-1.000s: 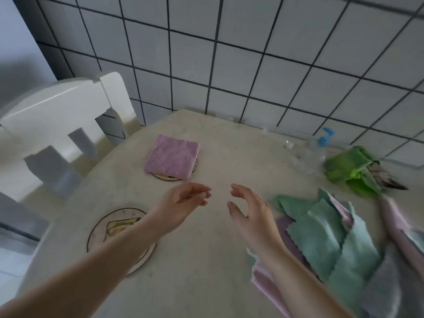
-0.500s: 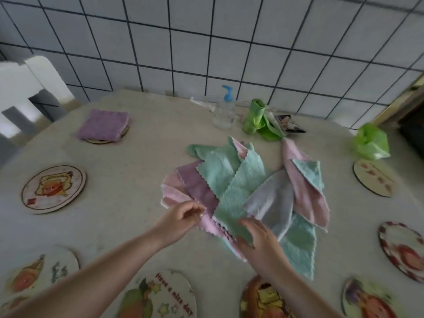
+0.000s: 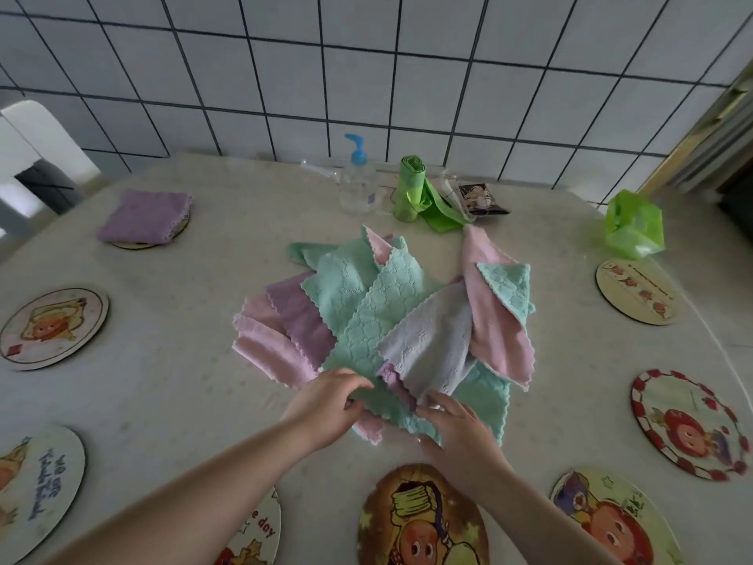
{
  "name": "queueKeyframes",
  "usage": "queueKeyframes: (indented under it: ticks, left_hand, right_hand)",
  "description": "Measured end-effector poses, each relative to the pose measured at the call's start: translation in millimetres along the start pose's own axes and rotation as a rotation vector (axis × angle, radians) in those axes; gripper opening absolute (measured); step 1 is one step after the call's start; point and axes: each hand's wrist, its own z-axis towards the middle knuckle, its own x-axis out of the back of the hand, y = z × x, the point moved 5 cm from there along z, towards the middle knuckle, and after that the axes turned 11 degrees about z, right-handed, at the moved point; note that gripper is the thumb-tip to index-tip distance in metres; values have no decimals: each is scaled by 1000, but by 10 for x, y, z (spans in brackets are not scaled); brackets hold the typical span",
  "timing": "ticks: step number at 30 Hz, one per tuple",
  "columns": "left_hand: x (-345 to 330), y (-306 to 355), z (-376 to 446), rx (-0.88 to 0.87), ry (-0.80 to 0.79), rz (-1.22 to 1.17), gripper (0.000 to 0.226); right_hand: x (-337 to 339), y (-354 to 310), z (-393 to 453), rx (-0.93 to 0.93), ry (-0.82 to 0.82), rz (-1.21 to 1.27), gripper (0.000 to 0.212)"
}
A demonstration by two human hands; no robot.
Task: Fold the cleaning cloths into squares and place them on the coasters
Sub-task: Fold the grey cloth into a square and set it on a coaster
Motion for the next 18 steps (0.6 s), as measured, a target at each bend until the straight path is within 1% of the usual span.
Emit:
queueKeyframes:
  ticks: [6, 9, 11, 13, 16, 18]
  left_hand:
    - [1, 90, 263, 37, -5, 50, 39]
    - [10, 127, 400, 47, 40, 61, 31]
    - [16, 172, 487, 41, 50, 80, 25]
    - [-4, 211, 548, 48, 26, 88, 25]
    - [-57, 196, 581, 81, 39, 79, 19]
    - [-81, 164, 587, 111, 41, 57, 18]
  right_hand:
    - [36, 63, 247, 57, 46, -80, 43]
    - [134, -30, 427, 152, 145, -41, 35]
    - [183, -100, 570, 204, 178, 12, 32]
    - [191, -164, 733, 238, 165, 33, 37]
    - [148, -208, 975, 227, 65, -14, 47]
    - [134, -214, 1078, 216, 10, -44, 44]
